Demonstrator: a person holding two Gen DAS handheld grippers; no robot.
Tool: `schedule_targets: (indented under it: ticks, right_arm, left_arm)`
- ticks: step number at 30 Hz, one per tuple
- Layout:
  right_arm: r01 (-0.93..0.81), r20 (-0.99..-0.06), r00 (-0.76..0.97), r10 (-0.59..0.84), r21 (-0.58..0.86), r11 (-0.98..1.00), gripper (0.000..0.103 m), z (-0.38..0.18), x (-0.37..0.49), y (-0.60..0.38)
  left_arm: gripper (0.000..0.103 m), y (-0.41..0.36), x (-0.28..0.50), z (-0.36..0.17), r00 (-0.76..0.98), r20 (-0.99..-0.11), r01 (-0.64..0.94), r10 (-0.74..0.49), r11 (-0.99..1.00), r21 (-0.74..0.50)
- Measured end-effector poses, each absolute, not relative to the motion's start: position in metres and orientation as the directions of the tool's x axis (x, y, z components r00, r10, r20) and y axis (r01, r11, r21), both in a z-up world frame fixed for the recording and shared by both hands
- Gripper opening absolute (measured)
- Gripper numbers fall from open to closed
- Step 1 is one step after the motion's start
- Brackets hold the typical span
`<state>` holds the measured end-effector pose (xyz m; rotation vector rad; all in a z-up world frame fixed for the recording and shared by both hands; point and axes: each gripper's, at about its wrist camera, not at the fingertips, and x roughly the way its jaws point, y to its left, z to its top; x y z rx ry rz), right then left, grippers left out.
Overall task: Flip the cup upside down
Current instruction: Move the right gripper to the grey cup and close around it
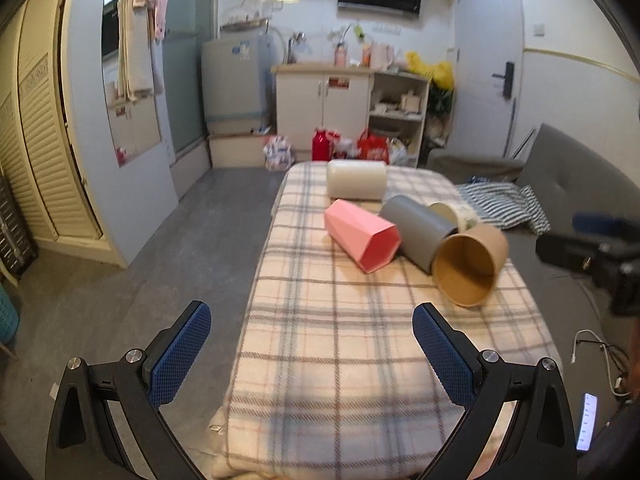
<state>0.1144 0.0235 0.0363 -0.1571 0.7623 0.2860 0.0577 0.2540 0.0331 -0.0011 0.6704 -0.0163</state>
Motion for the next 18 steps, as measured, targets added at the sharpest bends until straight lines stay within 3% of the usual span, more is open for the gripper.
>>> schedule_targets:
  ticks: [3, 9, 11, 18]
  right_arm:
    - [-0.379, -0.739, 0.645, 0.196, -0.087, 0.921, 0.101, 0.038, 0.149, 0.037]
    - [-0.478, -0.842, 0.501, 0.199, -0.077, 0.875, 0.087, 0.009, 0.226, 0.063]
    - [-0.490, -0.864, 0.474, 0.170, -0.098, 0.866, 0.080, -0.007, 0.242, 0.068]
    - [-0.496, -0.904, 0.408, 0.125, -0.105, 0.862, 0.072, -0.044, 0.275, 0.067]
  left_arm:
    - [0.103, 0.264, 0.082, 0.030, 0.760, -0.650, 0.001, -0.027, 0.999, -0.041]
    - [0.103, 0.280, 0.130, 0.024, 0.732, -0.681, -0.034, -0.016, 0.998, -0.059]
    - [0.103, 0.283, 0.144, 0.019, 0.724, -0.690, -0.040, -0.017, 0.997, -0.066]
    - [0.103, 0.287, 0.172, -0.006, 0.682, -0.730, -0.043, -0.041, 0.994, -0.096]
